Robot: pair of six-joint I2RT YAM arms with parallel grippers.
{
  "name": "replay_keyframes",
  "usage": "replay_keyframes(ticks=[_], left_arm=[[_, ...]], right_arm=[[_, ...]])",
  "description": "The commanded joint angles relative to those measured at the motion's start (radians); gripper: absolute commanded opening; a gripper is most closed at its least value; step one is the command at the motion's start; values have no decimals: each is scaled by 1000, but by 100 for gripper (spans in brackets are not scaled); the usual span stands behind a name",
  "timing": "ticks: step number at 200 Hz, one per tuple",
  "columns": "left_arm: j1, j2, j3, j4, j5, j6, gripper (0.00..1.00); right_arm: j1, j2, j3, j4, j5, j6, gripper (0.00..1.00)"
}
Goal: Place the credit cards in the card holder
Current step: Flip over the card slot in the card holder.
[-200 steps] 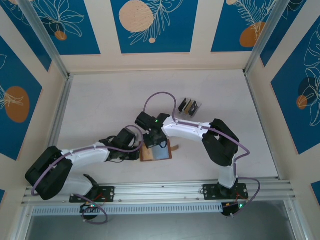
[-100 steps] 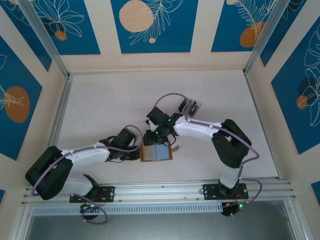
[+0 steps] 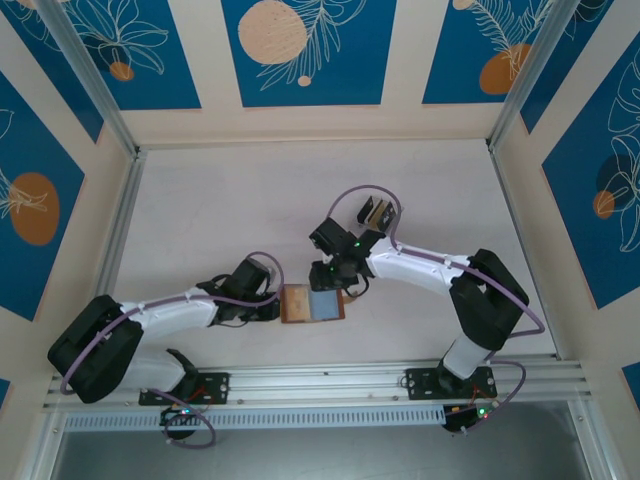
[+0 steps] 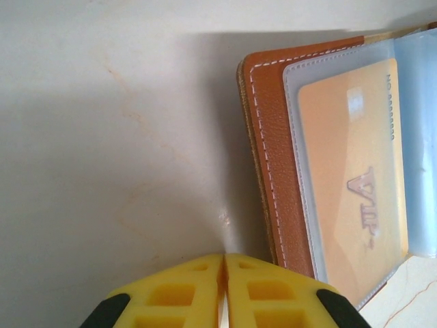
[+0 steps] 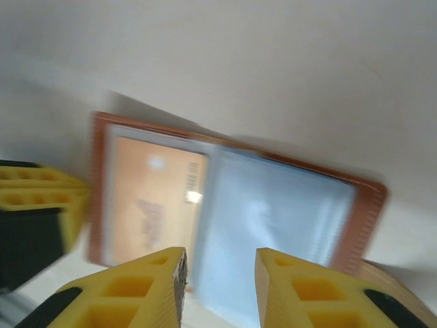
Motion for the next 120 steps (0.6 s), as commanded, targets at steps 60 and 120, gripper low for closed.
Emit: replay_keyframes(ticks=[60, 120], left_arm=[[4, 86, -5, 115, -5, 29, 10], [4, 101, 4, 123, 6, 36, 9]], right_arm=[[40, -29, -52, -89, 209, 66, 33], [63, 6, -77, -147, 248, 88, 31]])
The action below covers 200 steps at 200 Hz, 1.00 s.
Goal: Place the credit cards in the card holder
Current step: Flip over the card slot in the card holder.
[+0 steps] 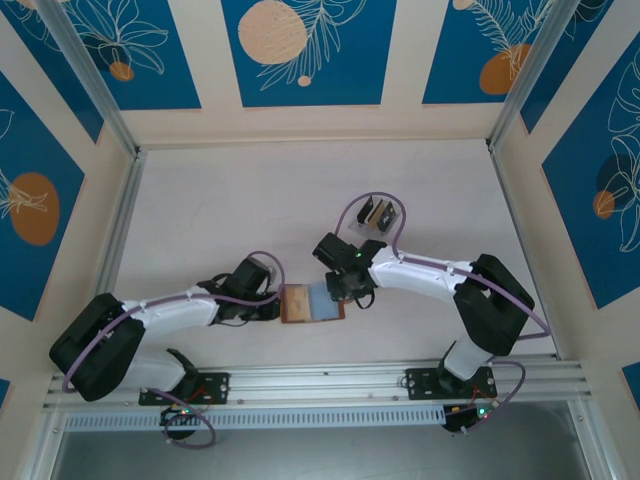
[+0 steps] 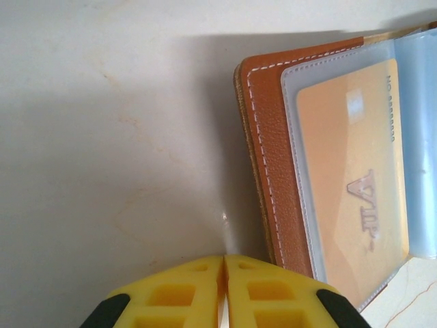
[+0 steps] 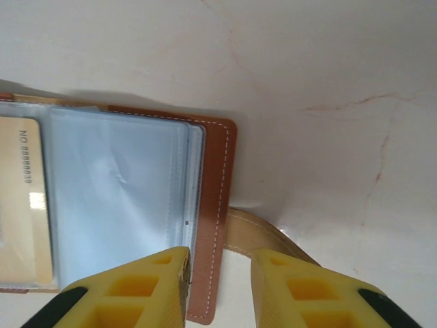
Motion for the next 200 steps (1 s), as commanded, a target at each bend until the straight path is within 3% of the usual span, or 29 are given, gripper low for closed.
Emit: replay_keyframes(ticks=[1, 77, 126, 175, 200], left_arm=[[1, 73, -5, 125, -1, 28, 9], [1, 92, 1, 122, 7, 37, 9], [-2, 140, 6, 161, 30, 32, 9], [-4, 153, 8, 175, 33, 28, 9], [-4, 156, 4, 182, 33, 26, 9]], right_arm=[[23, 47, 0, -44, 35, 28, 31], [108, 225, 127, -79, 109, 27, 35], [141, 226, 168, -96, 133, 22, 39], [157, 243, 242, -210, 241, 54, 45], [161, 243, 247, -193, 219, 35, 46]])
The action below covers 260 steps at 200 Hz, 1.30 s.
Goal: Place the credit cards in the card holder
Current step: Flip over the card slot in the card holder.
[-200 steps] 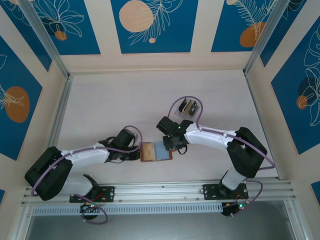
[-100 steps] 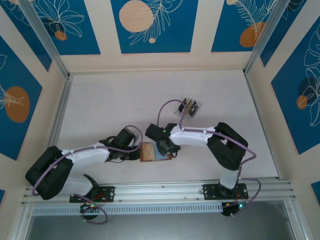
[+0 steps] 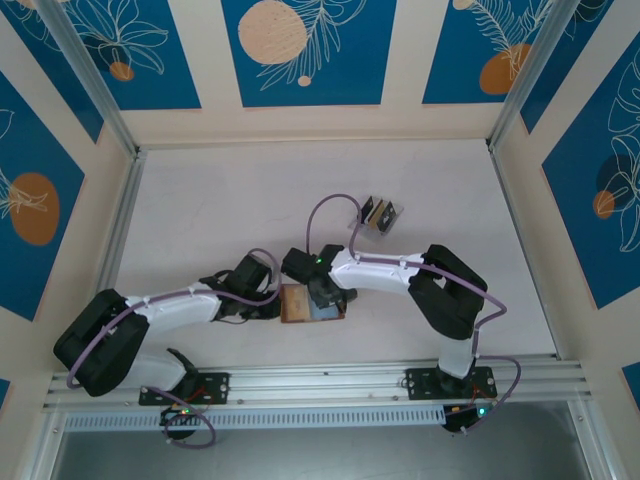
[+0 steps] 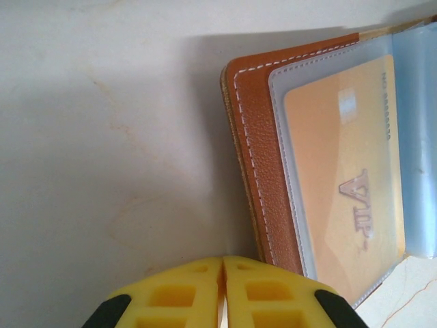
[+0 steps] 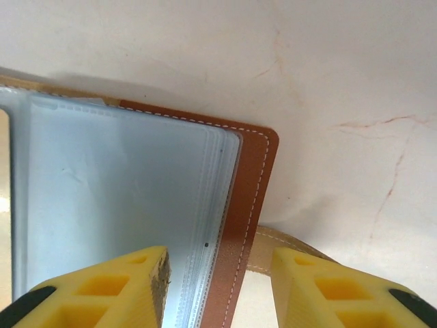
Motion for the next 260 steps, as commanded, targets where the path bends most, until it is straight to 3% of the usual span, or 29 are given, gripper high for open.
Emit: replay_keyframes(ticks=[1, 118, 175, 224, 260], left_arm=[[-14, 123, -25, 204, 6, 4, 9], [-14, 109, -37, 205, 6, 0, 8], [-14, 96, -39, 194, 0, 6, 8], [-14, 97, -34, 192, 2, 10, 8], [-14, 114, -27, 198, 10, 12, 8]], right_arm=[[23, 7, 26, -10, 21, 8, 46], [-36, 20, 14, 150, -136, -100, 48], [-60, 54, -9, 186, -206, -105, 44], [-83, 39, -67, 229, -283, -87, 32], [-84, 9, -79, 246, -301, -86, 11]])
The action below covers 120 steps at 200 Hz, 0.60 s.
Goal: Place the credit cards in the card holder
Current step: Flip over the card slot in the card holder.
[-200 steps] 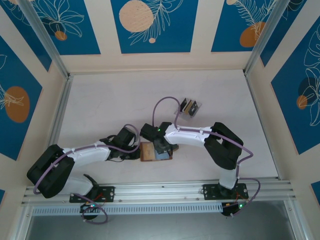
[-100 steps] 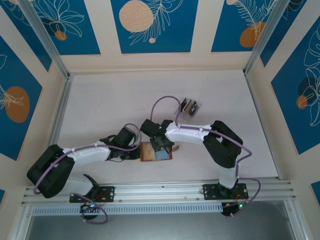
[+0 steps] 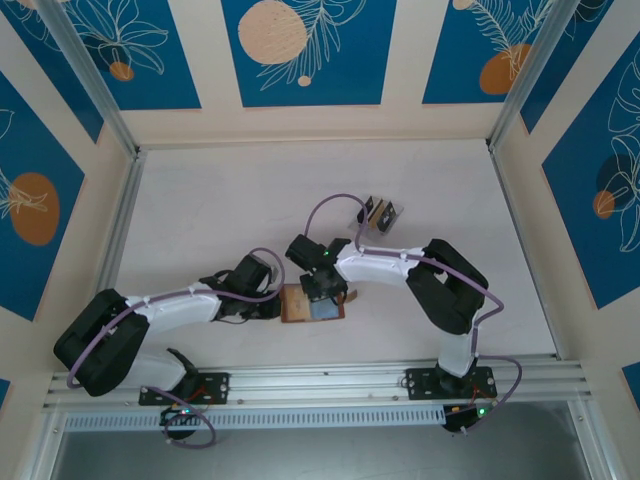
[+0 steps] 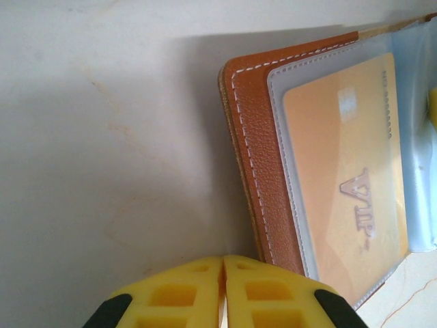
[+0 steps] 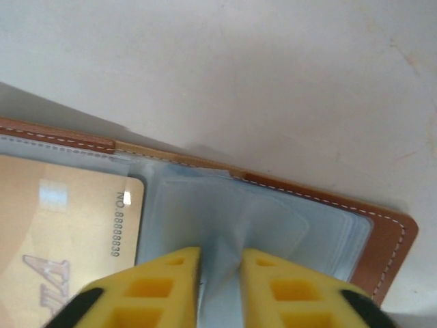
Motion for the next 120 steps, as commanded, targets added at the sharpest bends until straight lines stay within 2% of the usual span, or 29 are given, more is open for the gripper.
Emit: replay_keyframes(ticks=[1, 18, 59, 90, 120], left_arm=[[-15, 113, -27, 198, 9, 11, 8], [-16, 123, -27, 206, 16, 7, 8], [-22, 148, -22, 230, 26, -5, 8], [-30, 164, -15, 249, 33, -14, 7], [-33, 176, -16, 265, 37, -22, 7]], right_arm=[[1, -2, -32, 5, -52, 9, 10], [12, -23, -13, -12, -38, 5, 5], [24, -56, 55, -37, -82, 0, 6], [9, -42, 74, -17, -156, 25, 19], [-15, -28, 33, 79, -287, 71, 29]])
